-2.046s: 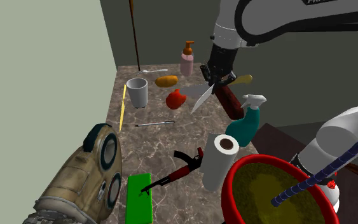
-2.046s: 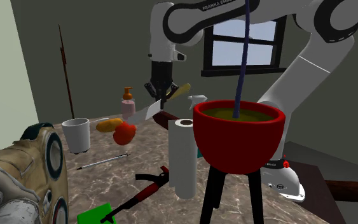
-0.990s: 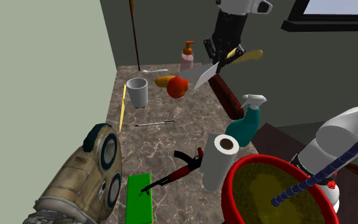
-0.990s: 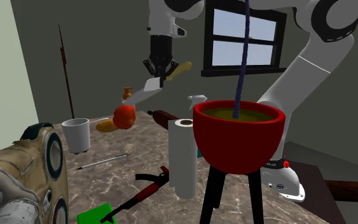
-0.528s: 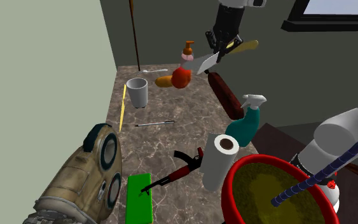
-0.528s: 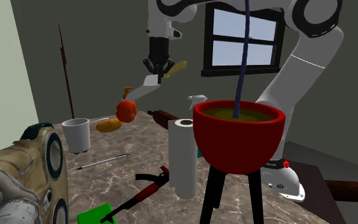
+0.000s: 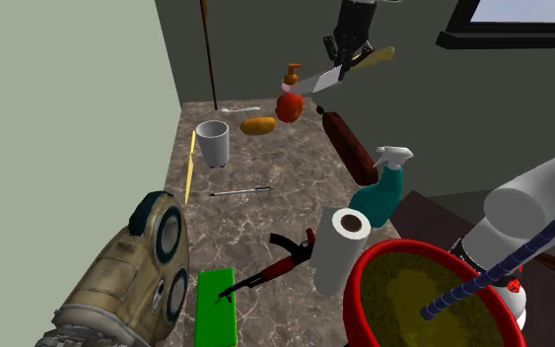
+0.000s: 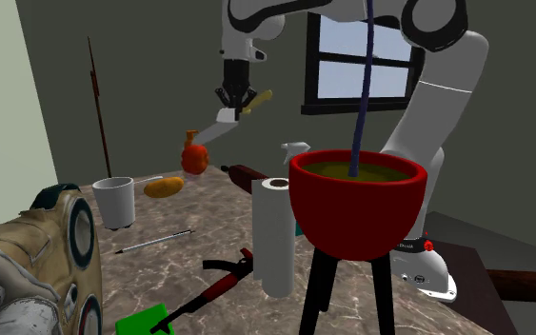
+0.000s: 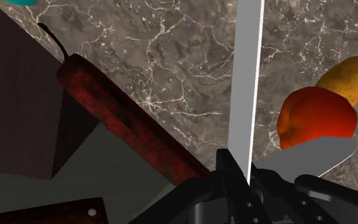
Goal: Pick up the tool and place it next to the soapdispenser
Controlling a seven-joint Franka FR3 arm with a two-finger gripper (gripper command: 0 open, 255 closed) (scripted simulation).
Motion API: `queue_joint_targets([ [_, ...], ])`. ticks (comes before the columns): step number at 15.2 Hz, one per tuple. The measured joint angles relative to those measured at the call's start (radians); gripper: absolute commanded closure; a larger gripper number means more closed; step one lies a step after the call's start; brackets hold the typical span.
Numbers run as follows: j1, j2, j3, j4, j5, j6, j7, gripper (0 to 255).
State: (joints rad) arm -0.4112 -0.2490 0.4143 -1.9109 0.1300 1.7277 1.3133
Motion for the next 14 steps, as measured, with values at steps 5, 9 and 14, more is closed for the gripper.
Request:
queue_joint_targets([
  [5, -0.035, 0.124, -0.025, 0.11, -0.051, 0.003, -0.045, 255],
  [9, -0.037, 0.13, -0.027, 0.069, -0.053, 0.048, -0.054, 255],
  [14, -0.036, 0.129, -0.026, -0.001, -0.051, 0.117, -0.057, 255],
])
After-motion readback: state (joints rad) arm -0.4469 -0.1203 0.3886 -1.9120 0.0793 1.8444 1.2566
